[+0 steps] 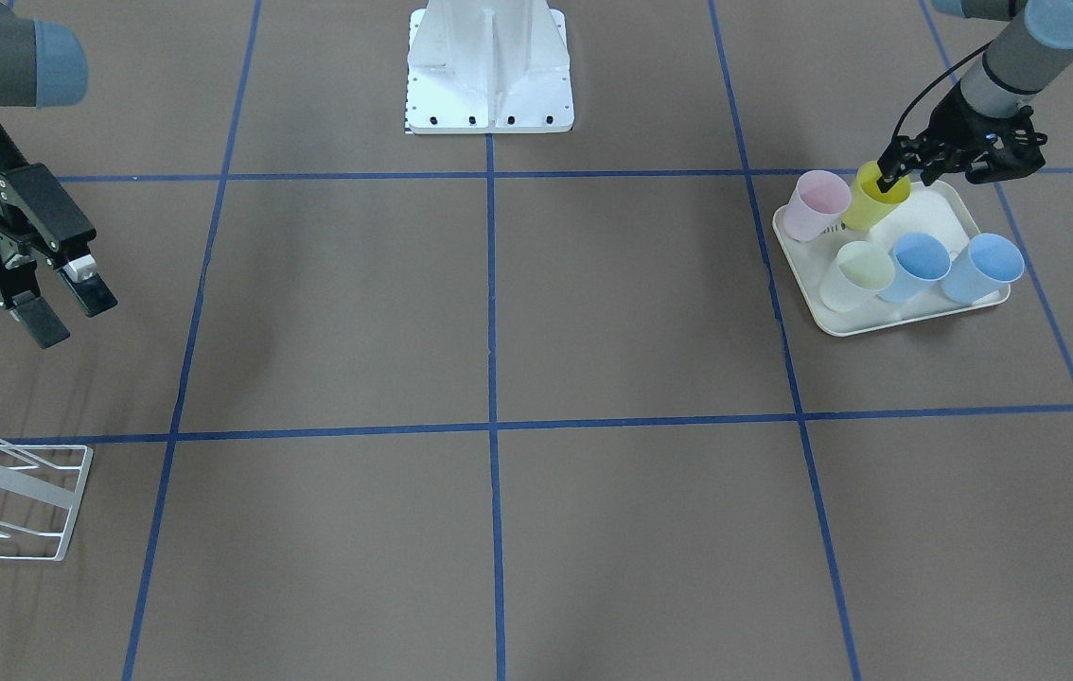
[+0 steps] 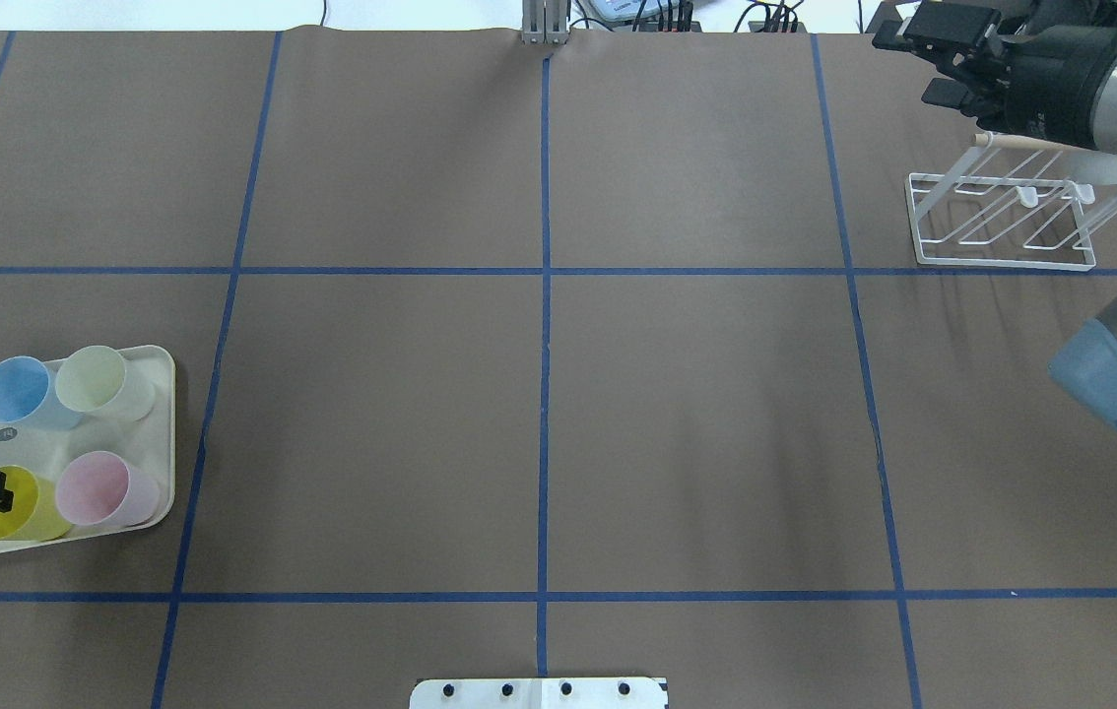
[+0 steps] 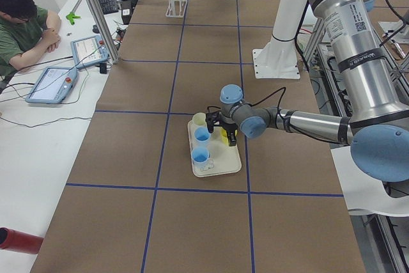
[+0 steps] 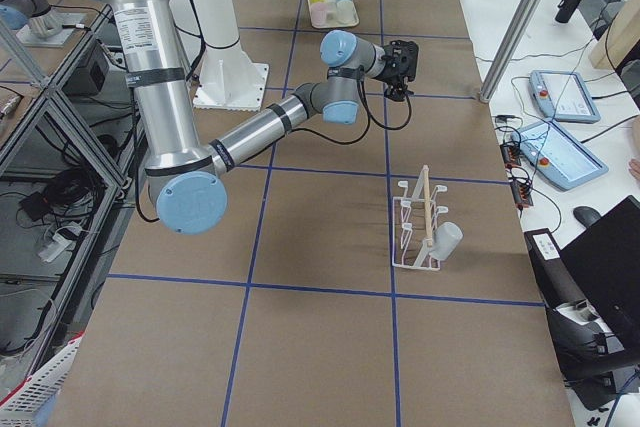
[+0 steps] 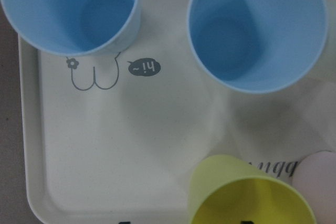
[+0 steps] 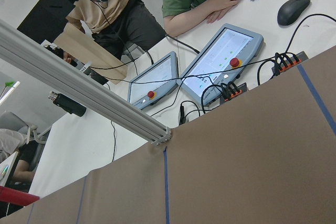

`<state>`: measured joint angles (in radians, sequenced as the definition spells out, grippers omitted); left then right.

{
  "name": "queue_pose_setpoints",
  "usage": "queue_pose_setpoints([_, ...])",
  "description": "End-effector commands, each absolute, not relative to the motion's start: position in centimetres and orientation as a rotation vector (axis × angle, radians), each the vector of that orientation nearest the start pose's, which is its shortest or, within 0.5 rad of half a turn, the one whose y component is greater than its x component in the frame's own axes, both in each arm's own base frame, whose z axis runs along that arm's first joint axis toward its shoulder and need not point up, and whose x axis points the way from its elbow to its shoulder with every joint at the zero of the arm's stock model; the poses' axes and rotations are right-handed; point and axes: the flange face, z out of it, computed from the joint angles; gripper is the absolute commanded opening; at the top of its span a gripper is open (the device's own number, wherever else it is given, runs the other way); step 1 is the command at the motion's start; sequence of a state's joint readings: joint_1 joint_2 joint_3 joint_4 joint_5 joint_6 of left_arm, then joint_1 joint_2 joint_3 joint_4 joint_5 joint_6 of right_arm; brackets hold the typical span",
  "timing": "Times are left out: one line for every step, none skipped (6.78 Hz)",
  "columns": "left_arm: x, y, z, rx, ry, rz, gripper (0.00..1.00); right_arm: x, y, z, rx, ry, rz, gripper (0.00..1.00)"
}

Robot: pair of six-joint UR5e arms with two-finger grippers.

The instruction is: Transfer IKEA cup to right arm and place on rack

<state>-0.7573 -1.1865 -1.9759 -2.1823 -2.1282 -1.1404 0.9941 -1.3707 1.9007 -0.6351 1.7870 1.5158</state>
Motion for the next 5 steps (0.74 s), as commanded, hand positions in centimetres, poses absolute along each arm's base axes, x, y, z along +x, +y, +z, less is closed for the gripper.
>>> queue_pose_setpoints([21.0, -30.8, 55.8, -0.108, 0.812, -0.132, 0.18, -19.6, -50.6, 29.4, 0.586, -1.374, 0.603, 1.0])
queue_pose_setpoints([20.9, -30.8, 55.9, -0.106, 0.812, -0.134, 0.0, -19.6, -50.5, 29.3, 0.587, -1.376, 0.601, 1.0])
queue_pose_setpoints([20.8, -30.7, 55.5, -0.114, 0.822, -0.134, 0.0, -19.7, -50.5, 29.2, 0.586, -1.378, 0.599, 1.0])
queue_pose_setpoints([20.1, -30.2, 55.1, -0.159, 0.846, -0.149, 0.0, -19.8, -50.6, 29.2, 0.584, -1.377, 0.599, 1.0])
queue_pose_setpoints([18.0, -29.3, 54.9, -0.178, 0.85, -0.174, 0.0, -20.0, -50.6, 29.3, 0.581, -1.377, 0.597, 1.0])
